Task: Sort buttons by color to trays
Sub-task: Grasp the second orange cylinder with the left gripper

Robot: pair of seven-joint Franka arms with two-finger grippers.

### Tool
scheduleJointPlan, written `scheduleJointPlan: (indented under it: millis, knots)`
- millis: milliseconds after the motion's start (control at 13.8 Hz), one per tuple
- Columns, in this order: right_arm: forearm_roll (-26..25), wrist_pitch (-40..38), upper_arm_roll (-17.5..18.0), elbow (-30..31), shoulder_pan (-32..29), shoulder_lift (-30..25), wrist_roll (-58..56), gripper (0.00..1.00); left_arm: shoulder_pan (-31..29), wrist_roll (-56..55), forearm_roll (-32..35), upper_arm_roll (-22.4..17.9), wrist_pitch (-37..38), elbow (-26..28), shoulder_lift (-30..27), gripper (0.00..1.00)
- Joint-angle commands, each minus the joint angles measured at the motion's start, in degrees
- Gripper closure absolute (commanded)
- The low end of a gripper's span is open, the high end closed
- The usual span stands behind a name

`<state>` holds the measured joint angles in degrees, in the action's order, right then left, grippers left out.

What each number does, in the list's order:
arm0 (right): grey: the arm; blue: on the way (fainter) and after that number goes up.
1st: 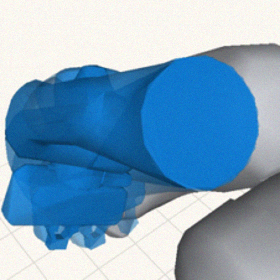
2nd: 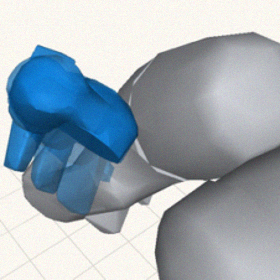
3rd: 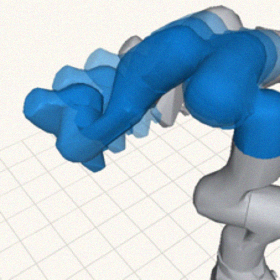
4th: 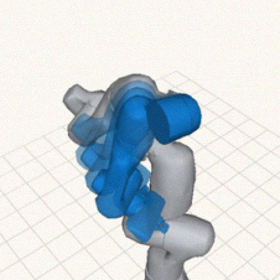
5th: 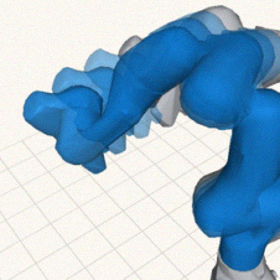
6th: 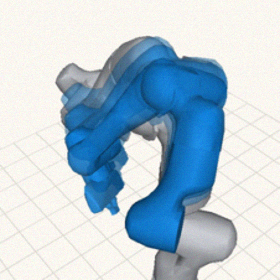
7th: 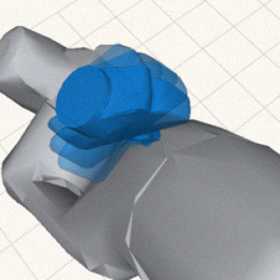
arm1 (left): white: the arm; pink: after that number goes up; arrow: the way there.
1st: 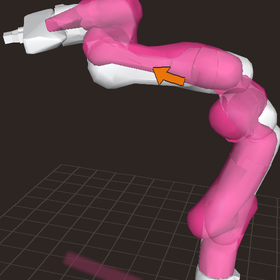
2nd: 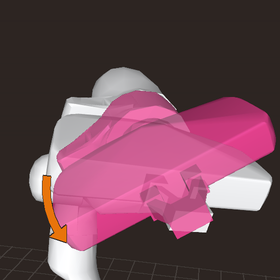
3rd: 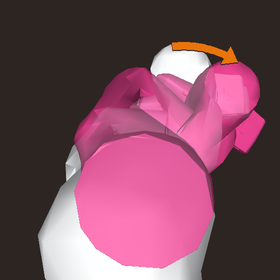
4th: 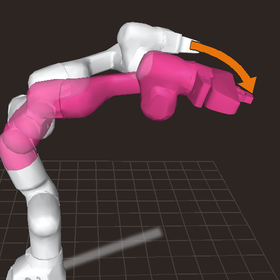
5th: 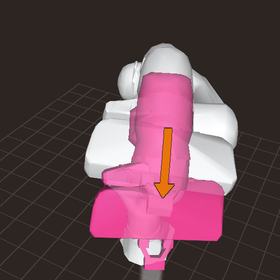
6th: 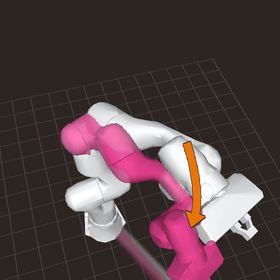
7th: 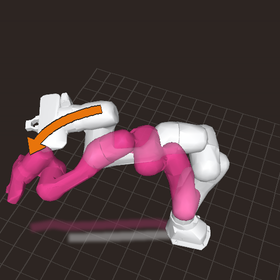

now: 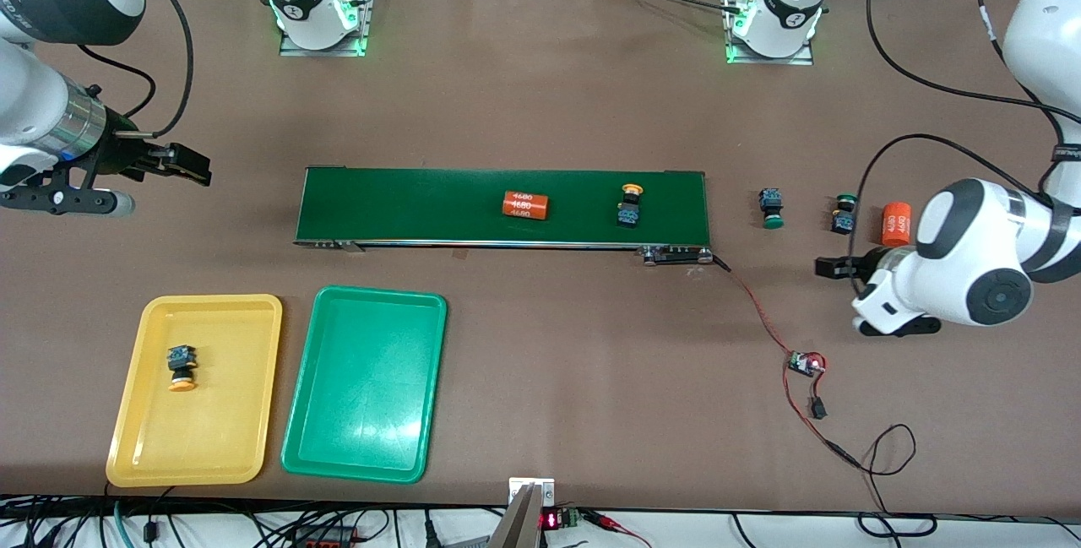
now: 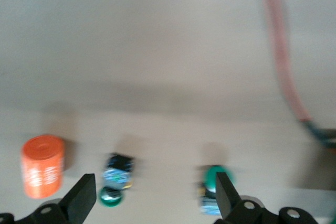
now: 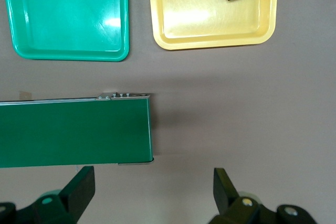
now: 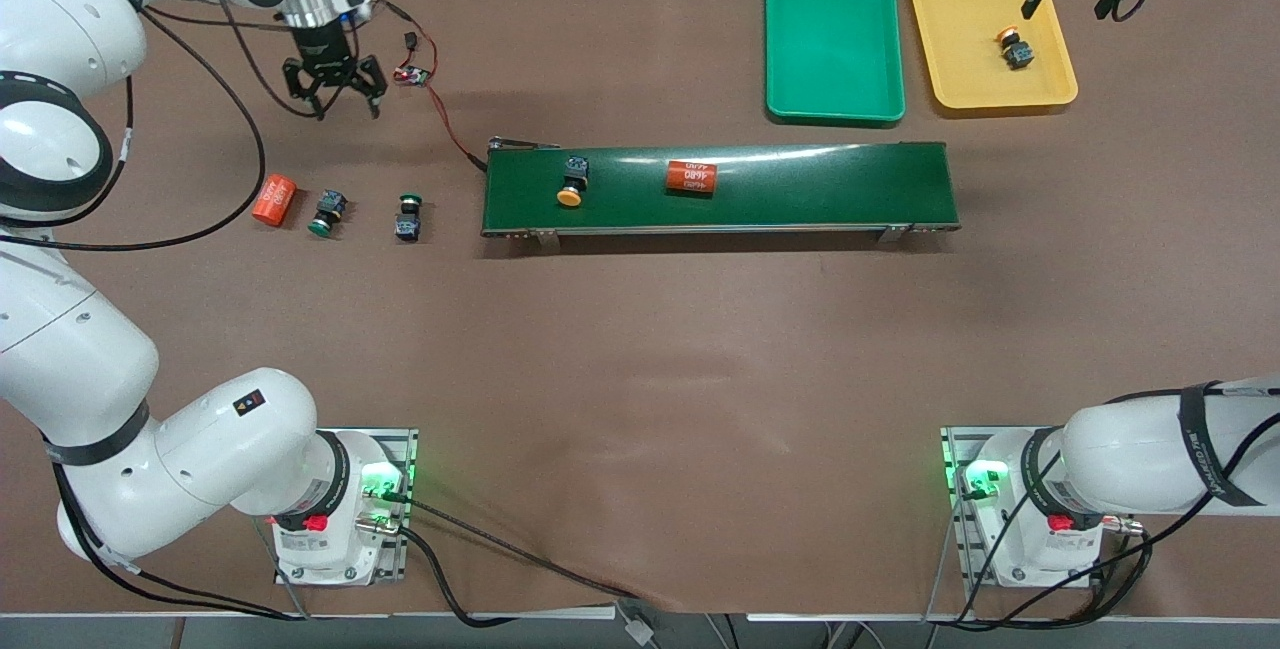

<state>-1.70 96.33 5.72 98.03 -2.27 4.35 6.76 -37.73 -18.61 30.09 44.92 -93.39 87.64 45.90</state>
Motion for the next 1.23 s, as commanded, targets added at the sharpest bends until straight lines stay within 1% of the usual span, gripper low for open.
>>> scheduleJointPlan:
  millis: [0, 145, 217, 289, 362, 434, 506, 579, 651, 723, 868, 940, 1013, 1085, 1157]
  knots:
    - [0.0, -1.2, -0.1, -1.4, 0.1, 0.7, -0.8, 0.0, -1.0, 5.5, 0.9, -3.3, 1.5, 1.7, -0.5, 0.0]
    - [0.2, -1.2, 0.2, -1.2, 0.2, 0.7, -0.6, 0.0, -1.5, 8.8, 2.4, -4.8, 1.3, 2.5, -0.6, 0.0]
    - [0.3, -1.1, 0.3, -1.2, 0.9, 0.7, -0.5, 0.0, -1.6, 9.2, 3.6, -4.8, 1.8, 3.1, -1.2, 0.0]
    - [0.7, -1.0, 0.3, -1.2, 2.0, 0.7, 0.0, 0.0, -2.4, 12.5, 5.2, -4.8, 1.9, 3.2, -2.0, 0.0]
    - [2.3, -0.5, 0.2, -1.1, 3.3, 0.6, 0.7, 0.0, -3.7, 17.1, 6.2, -4.7, 1.7, 3.4, -2.2, 0.0]
    - [3.1, -0.5, 0.2, -0.8, 4.5, 0.5, 2.0, 0.0, -4.5, 20.0, 6.4, -4.7, 1.5, 4.1, -2.3, 0.0]
    - [3.1, -1.1, 0.2, -0.6, 7.1, 0.3, 5.1, 0.0, -5.5, 21.4, 8.2, -4.5, 1.4, 5.9, -2.8, 0.0]
    - [3.0, -1.1, 0.3, 1.1, 8.7, -0.5, 8.3, 0.0, -5.9, 21.8, 10.8, -4.1, 1.4, 8.4, -4.0, 0.02]
    - [3.0, -0.7, 0.2, 2.8, 10.0, -1.4, 9.1, 0.0, -7.0, 21.7, 11.7, -4.1, 0.8, 11.3, -4.8, 0.04]
    - [3.0, -0.4, 0.2, 4.4, 11.1, -2.4, 9.2, 0.0, -8.8, 21.8, 11.7, -4.0, -1.1, 13.3, -5.0, 0.05]
    - [3.0, 0.1, 0.2, 6.3, 11.1, -3.5, 9.2, 0.0, -12.4, 22.2, 12.6, -4.2, -10.2, 18.1, -5.0, 0.04]
    - [3.0, 0.3, 0.2, 6.6, 11.1, -3.6, 9.2, 0.0, -13.6, 22.2, 14.2, -4.2, -12.8, 19.8, -5.0, 0.05]
    - [3.0, 0.4, 0.2, 6.7, 11.1, -3.7, 9.2, 0.0, -14.6, 22.2, 15.0, -4.1, -13.9, 20.8, -4.9, 0.07]
    - [3.1, 0.8, 0.2, 6.8, 11.1, -3.7, 9.2, 0.0, -15.0, 22.2, 15.0, -4.1, -14.1, 21.1, -4.9, 0.19]
    - [3.1, 1.1, 0.2, 6.9, 11.1, -3.7, 9.2, 0.0, -15.1, 22.6, 15.0, -4.1, -14.1, 21.2, -4.9, 0.39]
